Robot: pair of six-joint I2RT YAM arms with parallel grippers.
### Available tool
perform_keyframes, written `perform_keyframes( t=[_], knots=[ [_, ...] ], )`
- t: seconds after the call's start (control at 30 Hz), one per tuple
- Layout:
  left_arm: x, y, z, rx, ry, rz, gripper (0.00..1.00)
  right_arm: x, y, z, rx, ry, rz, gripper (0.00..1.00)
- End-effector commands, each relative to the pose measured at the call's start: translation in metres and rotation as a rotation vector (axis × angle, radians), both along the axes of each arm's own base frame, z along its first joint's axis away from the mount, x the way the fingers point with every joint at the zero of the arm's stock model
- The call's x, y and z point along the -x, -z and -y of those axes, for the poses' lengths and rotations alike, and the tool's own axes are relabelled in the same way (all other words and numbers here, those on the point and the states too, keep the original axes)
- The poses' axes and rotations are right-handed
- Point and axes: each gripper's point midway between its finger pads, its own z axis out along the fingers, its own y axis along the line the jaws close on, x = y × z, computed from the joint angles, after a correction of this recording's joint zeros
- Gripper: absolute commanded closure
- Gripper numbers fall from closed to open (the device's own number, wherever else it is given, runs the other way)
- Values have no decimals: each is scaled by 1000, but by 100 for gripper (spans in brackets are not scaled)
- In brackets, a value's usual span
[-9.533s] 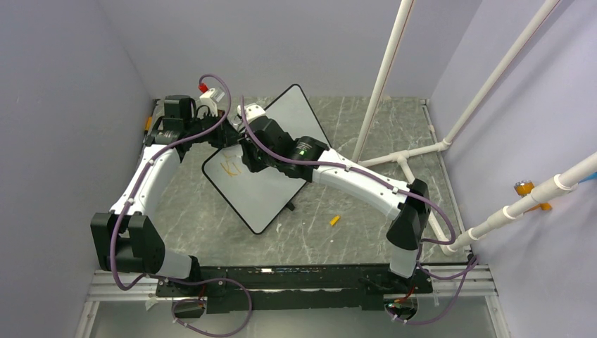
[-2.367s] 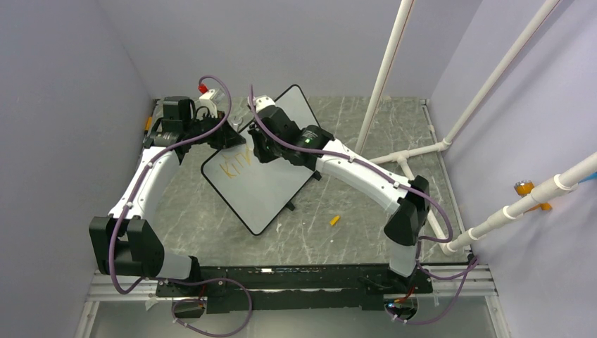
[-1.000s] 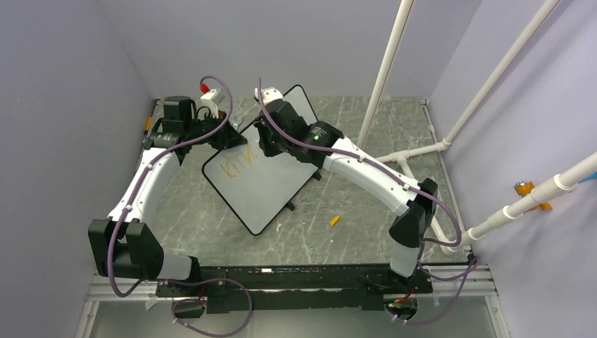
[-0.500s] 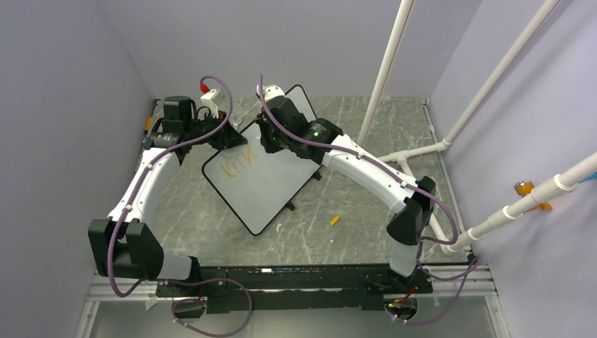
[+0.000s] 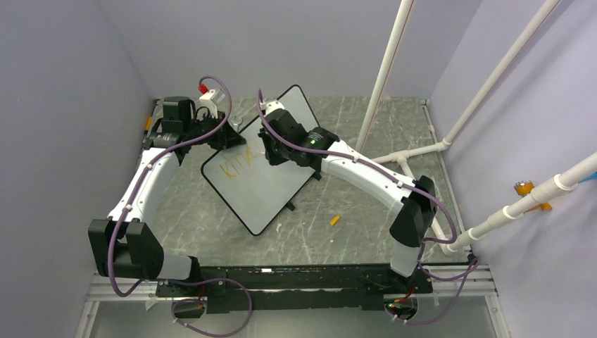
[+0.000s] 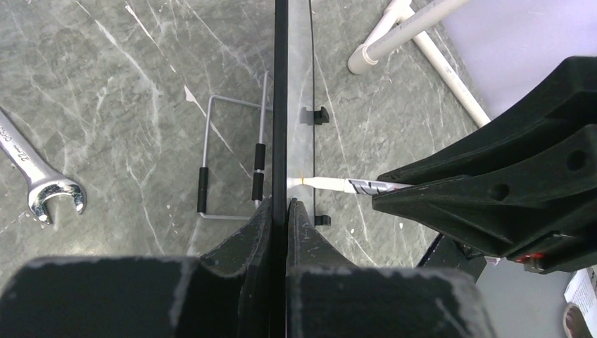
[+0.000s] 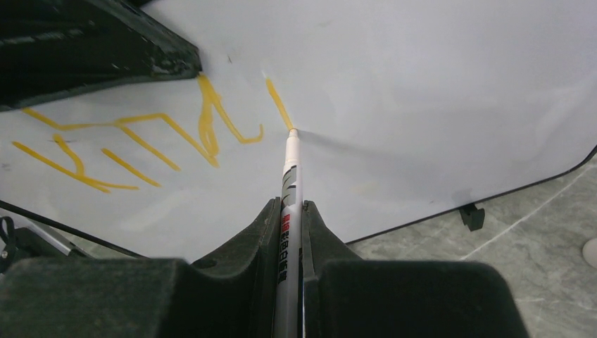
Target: Write a sentence on the whiteboard
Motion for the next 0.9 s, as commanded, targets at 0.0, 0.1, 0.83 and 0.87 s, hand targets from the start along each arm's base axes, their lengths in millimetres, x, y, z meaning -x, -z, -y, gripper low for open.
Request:
perform_keyframes(
  t=[0.0,0.1,0.83,0.87],
  knots=[
    [1,-26,6,-5,58,139,100,1,-11,-4,-78,5,14,100],
    [1,-25,7,-4,61,136,100,2,-11,-5,-83,4,11,100],
    [2,-25,8,-4,66,139,100,-27,-42,-14,-107,20,70,100],
    [2,-25,8,-4,66,137,100,-28,-42,-14,-107,21,71,100]
  ],
)
